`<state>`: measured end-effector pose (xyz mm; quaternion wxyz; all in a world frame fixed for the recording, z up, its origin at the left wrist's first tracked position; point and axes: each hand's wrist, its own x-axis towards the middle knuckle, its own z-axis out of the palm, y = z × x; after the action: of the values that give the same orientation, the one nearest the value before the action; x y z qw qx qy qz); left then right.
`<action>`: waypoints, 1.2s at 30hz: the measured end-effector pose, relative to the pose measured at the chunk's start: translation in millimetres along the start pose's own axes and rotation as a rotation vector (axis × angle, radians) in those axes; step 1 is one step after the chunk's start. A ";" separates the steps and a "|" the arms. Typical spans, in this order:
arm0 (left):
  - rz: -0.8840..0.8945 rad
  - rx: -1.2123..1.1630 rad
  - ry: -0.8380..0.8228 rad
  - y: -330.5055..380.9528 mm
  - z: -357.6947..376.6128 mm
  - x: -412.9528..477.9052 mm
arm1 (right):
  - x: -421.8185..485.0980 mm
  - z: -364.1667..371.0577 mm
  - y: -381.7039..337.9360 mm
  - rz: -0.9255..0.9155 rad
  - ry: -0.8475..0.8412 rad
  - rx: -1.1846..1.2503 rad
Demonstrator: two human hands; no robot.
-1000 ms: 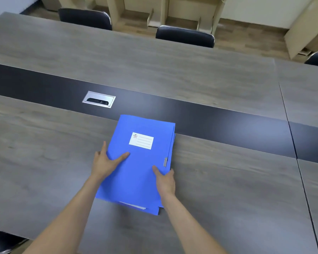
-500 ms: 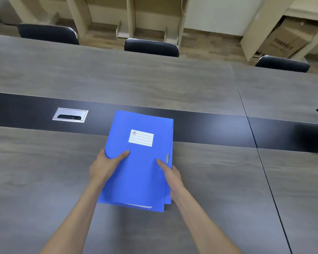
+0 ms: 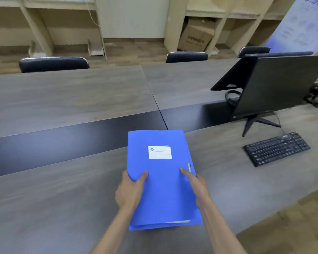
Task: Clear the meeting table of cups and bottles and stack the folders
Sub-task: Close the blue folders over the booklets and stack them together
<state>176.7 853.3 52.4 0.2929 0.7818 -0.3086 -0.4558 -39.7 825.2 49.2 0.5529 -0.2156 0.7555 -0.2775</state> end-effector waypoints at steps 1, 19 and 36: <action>0.006 0.005 -0.013 9.8 29.3 -5.1 | 15.1 -29.6 -0.2 0.004 0.002 0.000; -0.100 -0.088 0.074 107.7 305.6 25.4 | 255.9 -231.8 -77.5 -0.006 -0.165 -0.142; -0.125 -0.208 -0.062 86.3 324.0 44.9 | 259.1 -235.6 -66.9 -0.052 -0.136 -0.093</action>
<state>-113.8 707.3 -41.5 0.3336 0.7505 -0.2192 -0.5267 -340.0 653.5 -37.0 0.5850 -0.2788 0.7224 -0.2411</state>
